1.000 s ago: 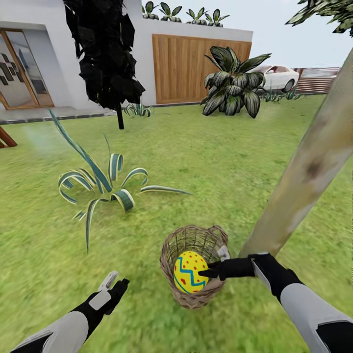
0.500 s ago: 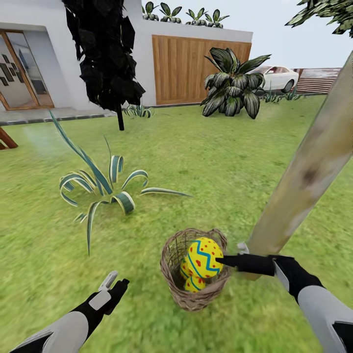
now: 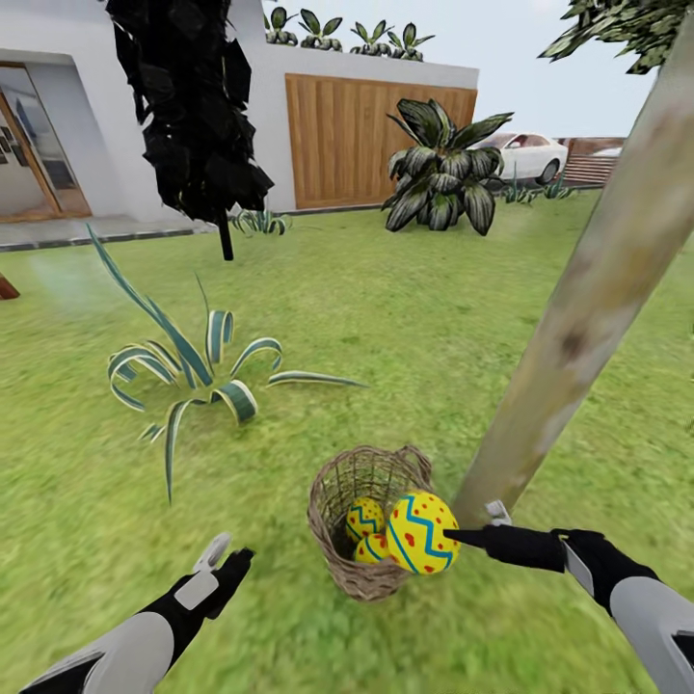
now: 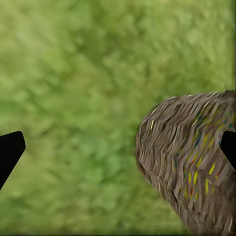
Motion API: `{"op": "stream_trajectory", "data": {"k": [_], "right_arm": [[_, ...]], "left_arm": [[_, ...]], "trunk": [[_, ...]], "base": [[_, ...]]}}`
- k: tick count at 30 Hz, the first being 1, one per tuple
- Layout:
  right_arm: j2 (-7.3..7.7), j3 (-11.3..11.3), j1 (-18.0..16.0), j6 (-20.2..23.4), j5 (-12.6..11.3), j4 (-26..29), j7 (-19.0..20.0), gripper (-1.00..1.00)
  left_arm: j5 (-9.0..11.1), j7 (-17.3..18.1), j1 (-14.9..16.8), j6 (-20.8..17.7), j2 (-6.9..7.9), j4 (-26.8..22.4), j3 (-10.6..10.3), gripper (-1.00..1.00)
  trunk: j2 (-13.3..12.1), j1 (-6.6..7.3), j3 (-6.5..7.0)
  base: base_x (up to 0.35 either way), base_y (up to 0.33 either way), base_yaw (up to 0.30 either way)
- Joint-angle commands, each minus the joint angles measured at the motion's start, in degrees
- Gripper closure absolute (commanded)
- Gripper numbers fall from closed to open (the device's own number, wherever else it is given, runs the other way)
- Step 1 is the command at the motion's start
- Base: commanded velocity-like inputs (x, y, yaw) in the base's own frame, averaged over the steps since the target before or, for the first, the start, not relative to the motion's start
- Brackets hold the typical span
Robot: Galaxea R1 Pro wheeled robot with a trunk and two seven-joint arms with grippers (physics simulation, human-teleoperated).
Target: Take the three Easter eggs out of the wicker basket on the lawn in the garden, then place them on the lawn next to a single tree (choose any tree) so that all three eggs are next to the same tree and none are left in the basket.
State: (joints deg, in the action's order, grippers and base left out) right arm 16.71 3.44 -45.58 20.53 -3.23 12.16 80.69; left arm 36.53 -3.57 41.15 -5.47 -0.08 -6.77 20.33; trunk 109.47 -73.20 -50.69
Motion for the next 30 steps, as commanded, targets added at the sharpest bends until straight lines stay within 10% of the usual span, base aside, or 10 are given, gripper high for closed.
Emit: {"op": "stream_trajectory", "data": {"k": [1, 14, 25, 30], "right_arm": [[-0.01, 0.2, 0.0, 0.6, 0.1, -0.4, 0.2, 1.00], [-0.01, 0.2, 0.0, 0.4, 0.2, -2.6, -0.8, 1.00], [-0.16, 0.2, 1.6, -0.6, 0.7, -3.8, -13.6, 1.00], [-0.65, 0.2, 4.7, -9.8, 0.7, -3.8, -24.7, 1.00]], "left_arm": [[0.4, -0.3, 0.0, -0.3, 0.05, -0.2, 0.0, -1.00], [0.6, -0.3, 0.0, -0.3, 0.17, -0.1, 0.1, -1.00], [0.6, -0.3, 0.0, -0.3, 0.17, -0.1, 0.1, -1.00], [0.6, -0.3, 0.0, -0.3, 0.17, -0.1, 0.1, -1.00]], "trunk": [[0.0, 0.01, 0.01], [-2.8, 1.54, 1.94], [-2.8, 1.54, 2.17], [-2.8, 1.54, 2.17]], "base": [[0.000, 0.000, -0.226], [0.000, 0.000, -0.237], [0.000, 0.000, -0.095], [0.000, 0.000, 0.000]]}}
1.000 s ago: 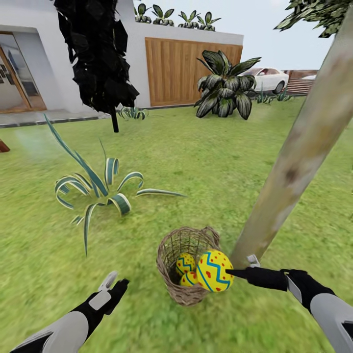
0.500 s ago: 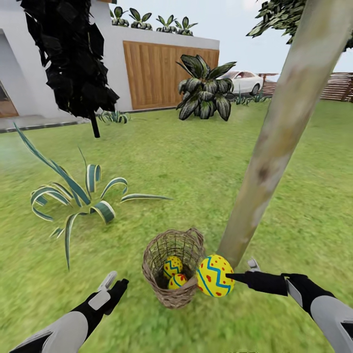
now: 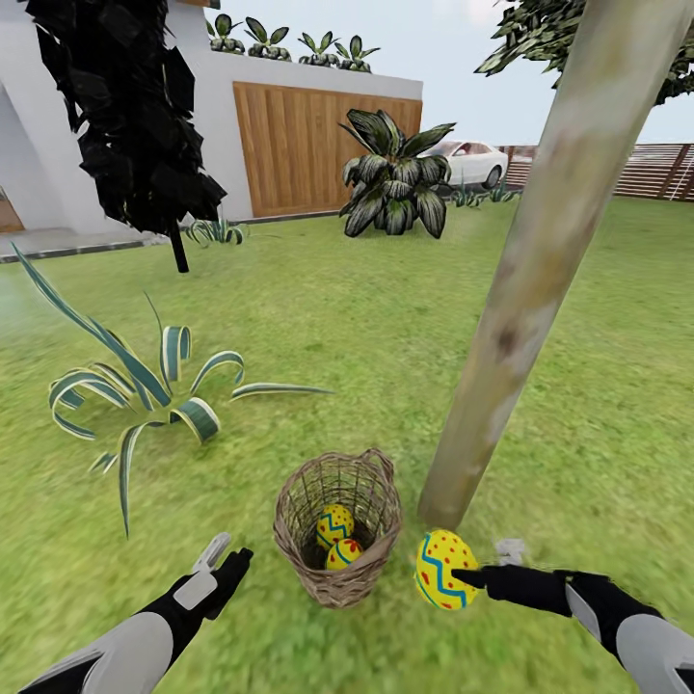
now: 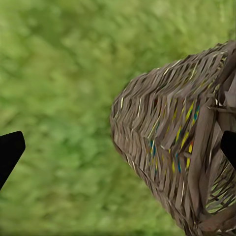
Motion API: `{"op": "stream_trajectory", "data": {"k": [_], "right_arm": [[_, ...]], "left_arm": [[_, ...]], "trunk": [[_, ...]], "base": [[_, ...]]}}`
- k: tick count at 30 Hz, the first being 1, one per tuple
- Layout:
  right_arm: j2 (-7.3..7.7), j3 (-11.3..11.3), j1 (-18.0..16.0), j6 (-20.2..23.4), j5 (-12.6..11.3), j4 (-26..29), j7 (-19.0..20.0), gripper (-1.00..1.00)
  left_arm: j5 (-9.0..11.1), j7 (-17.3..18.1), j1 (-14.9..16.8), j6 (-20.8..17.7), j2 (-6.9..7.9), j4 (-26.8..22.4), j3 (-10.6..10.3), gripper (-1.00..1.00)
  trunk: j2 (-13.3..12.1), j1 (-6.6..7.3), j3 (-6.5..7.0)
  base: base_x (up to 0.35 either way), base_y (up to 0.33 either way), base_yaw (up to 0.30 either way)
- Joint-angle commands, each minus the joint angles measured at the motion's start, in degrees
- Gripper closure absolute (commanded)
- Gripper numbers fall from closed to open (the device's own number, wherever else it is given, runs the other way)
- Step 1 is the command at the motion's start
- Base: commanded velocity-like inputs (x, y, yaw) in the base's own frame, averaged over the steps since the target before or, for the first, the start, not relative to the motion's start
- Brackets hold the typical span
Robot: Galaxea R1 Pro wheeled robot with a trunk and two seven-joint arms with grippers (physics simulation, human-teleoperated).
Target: Take the three Easter eggs out of the wicker basket on the lawn in the garden, then place them on the lawn next to a single tree (choose any tree) so that all three eggs are next to the same tree and none are left in the basket.
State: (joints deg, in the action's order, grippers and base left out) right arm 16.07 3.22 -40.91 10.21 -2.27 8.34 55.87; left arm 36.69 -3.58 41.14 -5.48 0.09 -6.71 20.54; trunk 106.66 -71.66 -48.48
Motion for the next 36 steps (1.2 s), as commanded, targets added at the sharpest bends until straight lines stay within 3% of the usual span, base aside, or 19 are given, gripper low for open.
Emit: {"op": "stream_trajectory", "data": {"k": [1, 5, 7, 11, 12, 15, 17, 18, 19, 27, 31, 36], "right_arm": [[-0.04, 0.4, 0.2, -0.8, -0.2, -0.1, -2.3, 1.00], [-0.24, 0.2, 1.9, -11.3, 0.0, -1.8, -13.8, 1.00], [-0.32, 0.2, 2.9, -14.9, 1.6, -2.5, -18.3, 1.00], [-2.46, 0.0, 4.8, -22.9, 8.5, -2.7, -28.4, 1.00], [-3.28, 0.0, 5.2, -24.8, 11.6, -2.7, -31.9, 1.00], [-4.53, 0.0, 6.1, -27.4, 18.4, -2.7, -36.5, 1.00], [-5.09, 0.0, 6.7, -28.4, 20.0, -2.7, -39.0, 1.00], [-7.10, 0.0, 7.6, -28.7, 24.9, -2.8, -44.2, 1.00], [-7.63, -0.1, 7.9, -28.8, 26.4, -2.8, -45.8, 1.00], [-8.74, -0.1, 8.0, -30.9, 26.8, -3.0, -54.9, 1.00], [-10.50, -0.1, 8.0, -30.6, 27.0, -6.0, -60.6, 1.00], [-12.20, 0.0, 8.0, -26.2, 26.7, -6.2, -64.5, 1.00]], "left_arm": [[0.5, -0.3, 0.0, -0.3, 0.00, -0.1, -0.2, -1.00], [0.5, -0.3, 0.0, -0.3, 0.00, -0.1, -0.2, -1.00], [0.5, -0.3, 0.0, -0.3, 0.00, -0.1, -0.2, -1.00], [0.5, -0.3, 0.0, -0.3, 0.00, -0.1, -0.2, -1.00], [0.5, -0.3, 0.0, -0.2, 0.00, -0.1, -0.2, -1.00], [0.5, -0.3, 0.0, -0.2, 0.00, -0.1, -0.2, -1.00], [0.5, -0.3, 0.0, -0.2, 0.00, -0.1, -0.2, -1.00], [0.4, -0.3, 0.0, -0.2, -0.07, -0.1, -0.2, -1.00], [0.4, -0.3, 0.0, -0.2, -0.26, -0.1, -0.2, -1.00], [0.3, -0.3, 0.0, -0.2, -0.52, -0.1, -0.2, -1.00], [0.2, -0.3, 0.0, -0.2, -0.66, -0.1, -0.2, -1.00], [0.1, -0.3, 0.0, -0.2, -0.70, -0.1, -0.2, -1.00]], "trunk": [[0.0, 0.01, -0.04], [0.0, 0.01, -0.04], [0.0, 0.01, -0.04], [0.0, 0.01, -0.04], [0.0, 0.01, -0.04], [0.0, 0.01, -0.04], [0.0, 0.01, -0.04], [0.0, 0.01, -0.04], [0.0, 0.01, -0.04], [2.8, -1.53, -1.30], [4.4, -2.41, -2.02], [6.4, -3.51, -2.92]], "base": [[0.000, 0.000, 0.000], [0.000, 0.000, 0.000], [0.000, 0.000, 0.000], [0.000, 0.000, 0.000], [0.000, 0.000, 0.000], [0.000, 0.000, 0.000], [0.000, 0.000, 0.000], [0.000, 0.000, 0.000], [0.000, 0.000, 0.000], [0.000, 0.000, 0.000], [0.000, 0.000, 0.000], [0.000, 0.000, 0.000]]}}
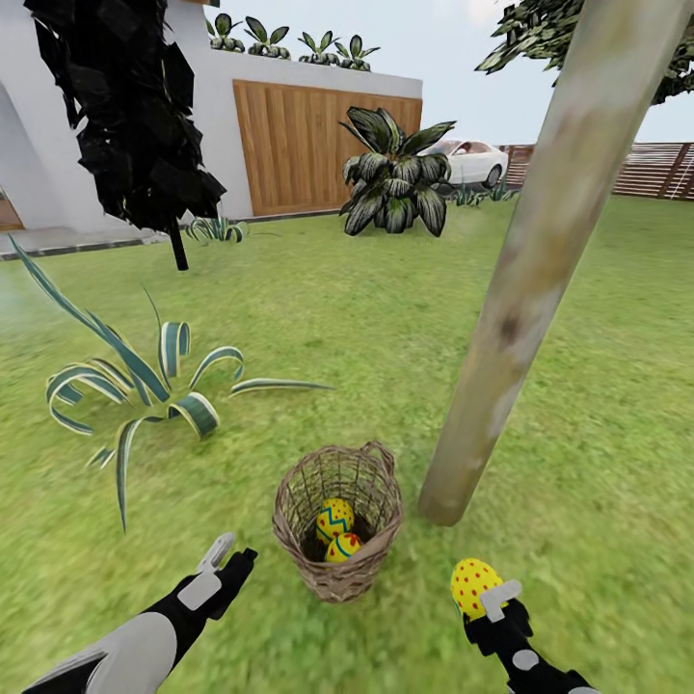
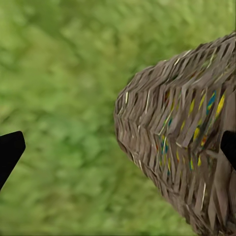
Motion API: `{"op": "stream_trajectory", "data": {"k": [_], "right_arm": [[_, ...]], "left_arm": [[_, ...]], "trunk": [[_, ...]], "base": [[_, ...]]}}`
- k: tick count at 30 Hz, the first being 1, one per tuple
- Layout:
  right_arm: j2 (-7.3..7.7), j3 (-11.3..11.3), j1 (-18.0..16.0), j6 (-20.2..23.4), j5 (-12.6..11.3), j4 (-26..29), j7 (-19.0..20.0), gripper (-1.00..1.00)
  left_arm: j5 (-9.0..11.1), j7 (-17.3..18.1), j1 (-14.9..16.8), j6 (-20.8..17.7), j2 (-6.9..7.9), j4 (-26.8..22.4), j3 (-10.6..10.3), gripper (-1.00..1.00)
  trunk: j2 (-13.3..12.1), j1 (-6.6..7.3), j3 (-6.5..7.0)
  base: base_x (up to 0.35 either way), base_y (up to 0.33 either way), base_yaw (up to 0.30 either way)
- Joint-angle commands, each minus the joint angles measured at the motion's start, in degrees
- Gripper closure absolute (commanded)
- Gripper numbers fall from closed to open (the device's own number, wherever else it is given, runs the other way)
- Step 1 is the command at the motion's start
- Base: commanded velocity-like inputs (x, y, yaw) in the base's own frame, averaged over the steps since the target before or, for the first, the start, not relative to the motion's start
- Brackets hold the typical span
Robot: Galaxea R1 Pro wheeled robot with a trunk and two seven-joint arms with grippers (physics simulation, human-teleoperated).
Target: Take the three Easter eggs out of the wicker basket on the lawn in the garden, then place them on the lawn next to a single tree (choose any tree) so that all three eggs are next to the same tree and none are left in the basket.
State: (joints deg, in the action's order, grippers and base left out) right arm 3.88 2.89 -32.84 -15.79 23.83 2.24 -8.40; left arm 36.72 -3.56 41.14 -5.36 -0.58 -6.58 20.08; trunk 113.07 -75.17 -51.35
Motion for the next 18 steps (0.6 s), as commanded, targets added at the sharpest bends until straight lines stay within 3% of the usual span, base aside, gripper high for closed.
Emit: {"op": "stream_trajectory", "data": {"k": [1, 4, 12, 18], "right_arm": [[-0.19, 0.3, -0.1, 0.3, 0.3, -0.1, -0.4, 1.00], [-1.84, 0.5, -0.2, 2.5, 0.1, 0.2, -1.5, 1.00], [-1.61, 0.8, -0.9, 3.6, -0.1, 0.6, -2.2, 1.00], [-1.91, 0.8, -1.0, 3.4, 0.0, 0.6, -2.2, 1.00]], "left_arm": [[0.1, -0.3, 0.0, -0.3, -0.03, -0.2, 0.2, -1.00], [0.1, -0.3, 0.0, -0.3, -0.13, -0.2, 0.2, -1.00], [0.1, -0.3, 0.0, -0.3, -0.39, -0.2, 0.1, -1.00], [0.1, -0.2, 0.0, -0.4, -0.33, -0.2, 0.2, -1.00]], "trunk": [[0.4, -0.22, -0.23], [1.6, -0.88, -0.77], [4.8, -2.63, -2.20], [4.8, -2.63, -2.20]], "base": [[0.000, 0.000, 0.000], [0.000, 0.000, 0.000], [0.000, 0.000, 0.000], [0.000, -0.018, 0.000]]}}
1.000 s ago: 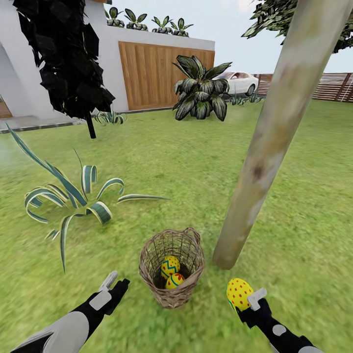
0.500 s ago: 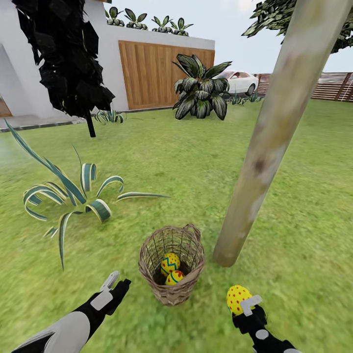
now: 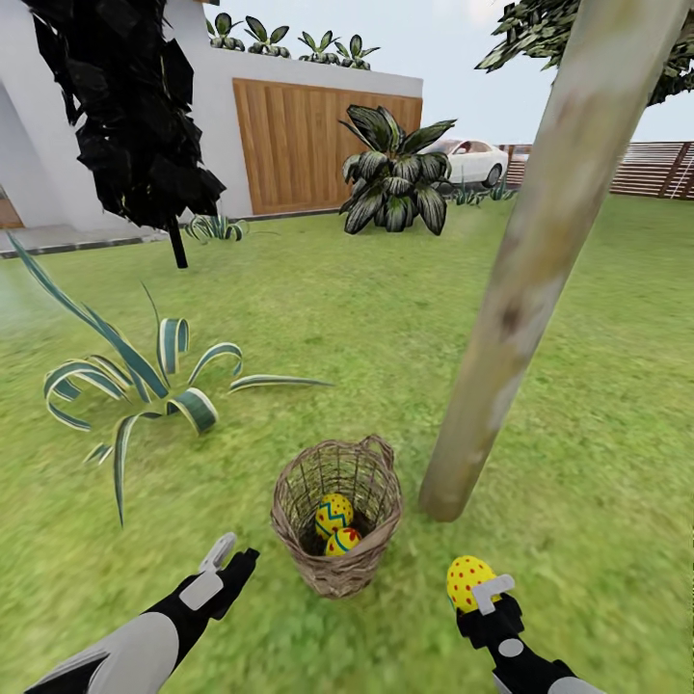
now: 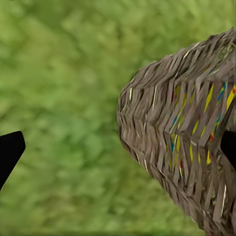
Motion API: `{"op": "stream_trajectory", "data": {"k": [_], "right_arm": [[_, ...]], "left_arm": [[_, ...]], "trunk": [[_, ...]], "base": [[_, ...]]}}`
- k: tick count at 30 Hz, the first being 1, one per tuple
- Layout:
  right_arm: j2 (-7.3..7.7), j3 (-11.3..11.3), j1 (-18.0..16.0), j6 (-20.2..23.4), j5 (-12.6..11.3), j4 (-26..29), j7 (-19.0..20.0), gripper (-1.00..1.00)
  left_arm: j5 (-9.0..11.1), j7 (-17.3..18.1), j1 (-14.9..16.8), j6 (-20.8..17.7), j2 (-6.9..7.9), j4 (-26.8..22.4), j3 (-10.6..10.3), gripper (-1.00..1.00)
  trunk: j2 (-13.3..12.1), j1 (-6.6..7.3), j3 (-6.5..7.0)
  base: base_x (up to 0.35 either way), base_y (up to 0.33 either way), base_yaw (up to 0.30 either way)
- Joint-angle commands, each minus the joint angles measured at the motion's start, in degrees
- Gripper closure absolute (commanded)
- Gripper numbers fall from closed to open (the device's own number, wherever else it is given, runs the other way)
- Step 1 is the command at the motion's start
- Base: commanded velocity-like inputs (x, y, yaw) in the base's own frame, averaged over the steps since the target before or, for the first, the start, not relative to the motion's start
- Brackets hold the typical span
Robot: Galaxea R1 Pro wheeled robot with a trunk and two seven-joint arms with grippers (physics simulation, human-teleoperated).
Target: Take the three Easter eggs out of the wicker basket on the lawn in the garden, then place them on the lawn next to a single tree (choose any tree) so that all three eggs are next to the same tree and none are left in the basket.
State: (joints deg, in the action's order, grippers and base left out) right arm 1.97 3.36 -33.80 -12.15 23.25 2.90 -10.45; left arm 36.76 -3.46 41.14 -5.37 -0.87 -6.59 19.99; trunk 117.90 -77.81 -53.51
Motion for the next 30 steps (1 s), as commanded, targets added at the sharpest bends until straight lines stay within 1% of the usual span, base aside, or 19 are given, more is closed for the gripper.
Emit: {"op": "stream_trajectory", "data": {"k": [1, 3, 5, 6, 7, 8, 9, 10, 11, 12, 13, 14, 15, 17, 18, 19, 20, 24, 30], "right_arm": [[-0.02, 0.4, 0.0, -0.2, 0.5, -0.1, -0.2, 1.00], [-0.03, 0.4, 0.0, -0.3, 0.6, -0.1, -0.2, 1.00], [-0.04, 0.4, 0.0, -0.4, 0.6, -0.1, -0.2, 1.00], [-0.04, 0.4, 0.0, -0.4, 0.6, -0.1, -0.2, 1.00], [-0.11, 0.4, 0.0, -0.5, 0.6, -0.1, -0.2, 1.00], [-0.17, 0.4, 0.0, -0.5, 0.6, -0.1, -0.2, 1.00], [-0.19, 0.4, 0.0, -0.5, 0.6, -0.1, -0.2, 1.00], [-0.21, 0.4, 0.0, -0.5, 0.6, -0.1, -0.2, 1.00], [-0.21, 0.4, 0.0, -0.5, 0.6, -0.1, -0.2, 1.00], [-0.25, 0.4, 0.0, -0.5, 0.6, -0.1, -0.2, 1.00], [-0.29, 0.4, 0.0, -0.5, 0.7, -0.2, -0.2, 1.00], [-0.30, 0.4, 0.0, -0.5, 0.7, -0.2, -0.2, 1.00], [-0.30, 0.3, 0.0, -0.5, 0.7, -0.2, -0.2, 1.00], [-0.22, 0.3, 0.0, -0.5, 0.7, -0.1, -0.2, 1.00], [-0.24, 0.3, 0.0, -0.4, 0.7, -0.1, -0.2, 1.00], [-0.26, 0.3, 0.0, -0.3, 0.7, 0.0, -0.2, 1.00], [-0.23, 0.3, -0.1, -0.2, 0.7, 0.0, -0.2, 1.00], [-0.14, 0.3, -0.4, 0.0, 0.5, 0.1, -0.3, 1.00], [-0.07, 0.3, -0.4, 0.0, 0.5, 0.1, -0.3, 1.00]], "left_arm": [[0.1, -0.3, 0.0, -0.4, -0.02, -0.2, 0.2, -1.00], [0.1, -0.3, 0.0, -0.4, -0.01, -0.3, 0.2, -1.00], [0.1, -0.1, 0.0, -0.6, 0.59, -0.6, 0.3, -1.00], [0.2, 1.8, 0.0, -0.9, 1.86, -1.0, 0.4, -1.00], [0.3, 6.7, 0.0, -1.8, 4.09, -1.3, 0.4, -1.00], [0.3, 13.8, 0.1, -5.1, 6.42, -1.4, 0.5, -1.00], [0.3, 20.3, 0.2, -11.0, 8.26, -2.3, 0.5, -1.00], [0.3, 30.4, 0.3, -23.6, 10.77, -6.9, 0.6, -1.00], [0.3, 36.3, 0.3, -31.9, 11.67, -12.4, 0.6, -1.00], [0.3, 39.3, 0.3, -36.4, 11.98, -16.8, 0.5, -1.00], [0.3, 42.4, 0.3, -41.4, 12.05, -23.1, 0.2, -1.00], [0.4, 44.0, 0.3, -45.4, 11.78, -26.4, 0.1, -1.00], [0.3, 46.1, 0.3, -47.2, 9.06, -29.0, -1.0, -1.00], [0.4, 51.6, 0.3, -47.4, 6.82, -34.3, -3.1, -1.00], [0.4, 53.7, 0.3, -47.4, 6.18, -35.3, -3.4, -1.00], [0.3, 57.3, 0.2, -47.3, 5.17, -35.7, -3.6, -1.00], [0.1, 58.9, 0.1, -47.1, 4.73, -35.6, -3.7, -1.00], [0.0, 60.0, 0.1, -47.0, 3.80, -35.7, -3.8, -1.00], [0.1, 60.2, 0.1, -47.0, 3.60, -35.6, -3.8, -1.00]], "trunk": [[0.0, 0.01, -0.05], [0.0, 0.01, -0.05], [0.0, 0.01, -0.05], [0.0, 0.01, -0.05], [0.0, 0.01, -0.05], [0.0, 0.01, -0.05], [0.0, 0.01, -0.05], [0.0, 0.01, -0.05], [0.0, 0.01, -0.05], [0.0, 0.01, -0.05], [0.0, 0.01, -0.05], [0.0, 0.01, -0.05], [0.0, 0.01, -0.05], [0.0, 0.01, -0.05], [0.0, 0.01, -0.05], [0.0, 0.01, -0.05], [0.0, 0.01, -0.05], [0.0, 0.01, -0.05], [0.0, 0.01, -0.05]], "base": [[0.000, -0.188, 0.000], [0.000, -0.079, 0.000], [0.000, -0.021, 0.000], [0.000, -0.006, 0.000], [0.000, -0.002, 0.000], [0.000, 0.000, 0.000], [0.000, 0.000, 0.000], [0.000, 0.000, 0.000], [0.000, 0.000, 0.000], [0.000, 0.000, 0.000], [0.000, 0.000, 0.000], [0.000, 0.000, 0.000], [0.000, 0.000, 0.000], [0.000, 0.000, 0.000], [0.000, 0.000, 0.000], [0.000, -0.069, 0.000], [0.000, -0.200, 0.000], [-0.003, -0.290, 0.000], [0.000, -0.147, 0.000]]}}
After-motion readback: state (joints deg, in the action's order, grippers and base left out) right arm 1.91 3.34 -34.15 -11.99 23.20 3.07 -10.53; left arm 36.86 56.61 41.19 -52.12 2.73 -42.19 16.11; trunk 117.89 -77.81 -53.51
